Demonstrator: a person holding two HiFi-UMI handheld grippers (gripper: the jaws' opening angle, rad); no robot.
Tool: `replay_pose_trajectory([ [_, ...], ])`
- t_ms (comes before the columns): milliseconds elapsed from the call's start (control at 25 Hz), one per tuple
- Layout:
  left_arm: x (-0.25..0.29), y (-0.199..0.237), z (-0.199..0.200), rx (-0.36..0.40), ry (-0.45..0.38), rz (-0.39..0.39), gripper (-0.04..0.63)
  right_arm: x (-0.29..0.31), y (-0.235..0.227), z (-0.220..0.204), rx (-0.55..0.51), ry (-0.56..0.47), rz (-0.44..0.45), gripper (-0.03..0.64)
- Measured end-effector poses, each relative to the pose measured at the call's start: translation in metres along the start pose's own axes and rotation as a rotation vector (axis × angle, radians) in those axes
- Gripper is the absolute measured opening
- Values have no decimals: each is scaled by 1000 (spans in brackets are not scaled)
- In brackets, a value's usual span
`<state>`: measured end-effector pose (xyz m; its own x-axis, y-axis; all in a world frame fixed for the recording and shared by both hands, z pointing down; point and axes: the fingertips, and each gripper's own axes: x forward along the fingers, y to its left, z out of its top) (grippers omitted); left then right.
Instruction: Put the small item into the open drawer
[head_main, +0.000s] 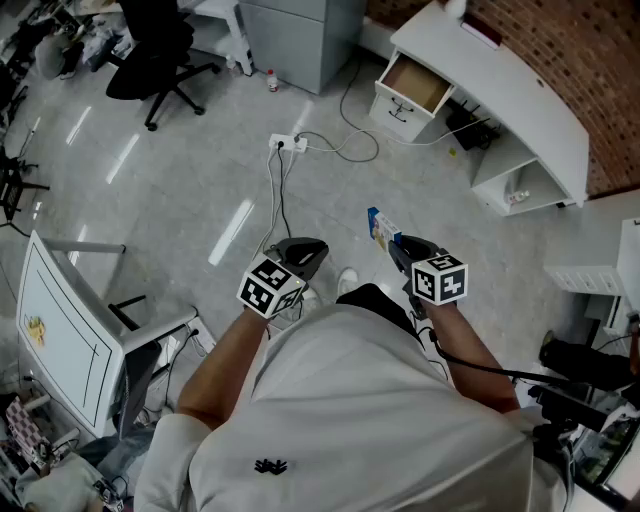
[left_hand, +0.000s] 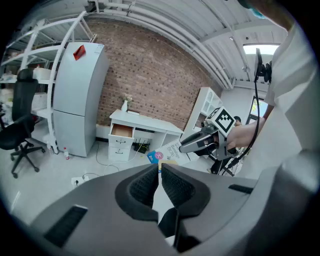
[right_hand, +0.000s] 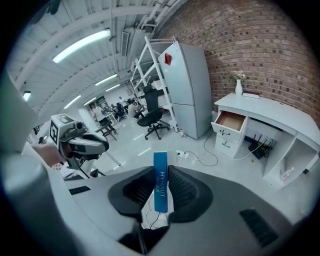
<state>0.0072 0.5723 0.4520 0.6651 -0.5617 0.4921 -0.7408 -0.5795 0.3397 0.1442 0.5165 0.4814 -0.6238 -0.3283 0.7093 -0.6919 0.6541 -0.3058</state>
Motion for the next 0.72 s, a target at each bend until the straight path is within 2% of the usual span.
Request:
replay_pose_trajectory([
  [240,45,5,54,30,-21,-15,35,-1,-39,40,-5,-33,-5,109],
  [400,66,0,77,50,-3,-29,35,0,-65,53,1,-29,2,109],
  [720,111,8,99,-5,34,0,35,0,-126,69,87,-59,26,109],
])
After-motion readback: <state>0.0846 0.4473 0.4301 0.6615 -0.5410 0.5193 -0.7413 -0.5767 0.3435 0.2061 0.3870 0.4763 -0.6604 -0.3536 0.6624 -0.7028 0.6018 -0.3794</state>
